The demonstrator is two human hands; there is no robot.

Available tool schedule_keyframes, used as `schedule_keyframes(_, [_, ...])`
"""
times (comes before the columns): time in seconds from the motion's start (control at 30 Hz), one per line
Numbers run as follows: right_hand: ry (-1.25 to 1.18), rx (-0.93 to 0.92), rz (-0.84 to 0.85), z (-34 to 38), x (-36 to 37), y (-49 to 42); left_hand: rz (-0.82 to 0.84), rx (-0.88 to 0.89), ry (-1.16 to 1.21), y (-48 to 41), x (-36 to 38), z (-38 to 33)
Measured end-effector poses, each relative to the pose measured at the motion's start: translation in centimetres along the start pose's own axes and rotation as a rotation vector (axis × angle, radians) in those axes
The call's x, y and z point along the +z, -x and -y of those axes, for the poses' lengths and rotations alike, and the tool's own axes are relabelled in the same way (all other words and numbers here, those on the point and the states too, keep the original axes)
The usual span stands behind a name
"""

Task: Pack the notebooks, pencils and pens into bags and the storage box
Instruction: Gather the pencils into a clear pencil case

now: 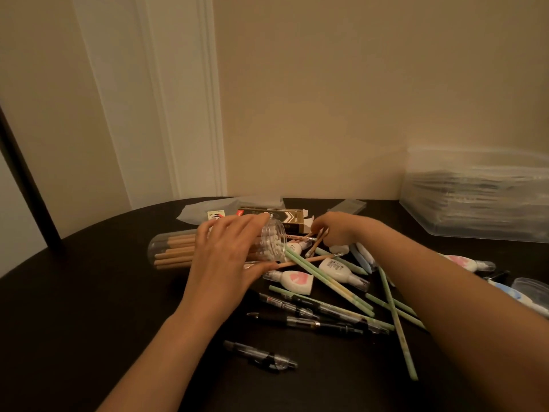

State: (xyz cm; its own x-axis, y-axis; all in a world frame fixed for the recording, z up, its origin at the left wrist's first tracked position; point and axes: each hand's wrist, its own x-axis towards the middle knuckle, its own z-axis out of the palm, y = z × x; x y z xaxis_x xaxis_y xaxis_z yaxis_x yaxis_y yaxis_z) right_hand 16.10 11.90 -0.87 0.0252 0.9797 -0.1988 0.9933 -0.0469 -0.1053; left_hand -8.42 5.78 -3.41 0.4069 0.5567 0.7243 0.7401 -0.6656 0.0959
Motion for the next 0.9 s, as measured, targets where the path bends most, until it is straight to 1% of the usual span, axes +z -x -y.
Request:
schedule_keyframes(0.1, [0.073,-0.035,0.026,0.0,0.0,-1.0,-0.006,0.023,-0.02,0.0,0.4,0.0])
schedule_keyframes(0.23, [0.205,-0.073,0.002,-0.1,0.3,-1.6,0.038,0.023,-0.012,0.0,0.8,-0.1])
schedule_keyframes(0.43, [0.518,-0.145,-0.043,-0.2,0.9,-1.1,0.016,0.033,-0.023,0.0,1.0,-0.2])
schedule_keyframes(0.5, [0.581,-0.158,-0.036,-0.6,1.1,-0.9,0.007,0.034,-0.022,0.0,1.0,-0.2])
schedule_keyframes(0.67, [0.634,-0.176,-0.063,-1.5,0.7,-0.3,0.02,0.022,0.003,-0.1,0.9,-0.5])
schedule_keyframes(0.77, [0.639,-0.177,-0.127,-1.9,0.3,0.2,0.025,0.031,-0.013,0.0,1.0,-0.3])
schedule_keyframes(0.9, [0.583,-0.174,-0.217,-3.2,-0.7,0.8,0.027,0.039,-0.027,-0.1,1.1,-0.4])
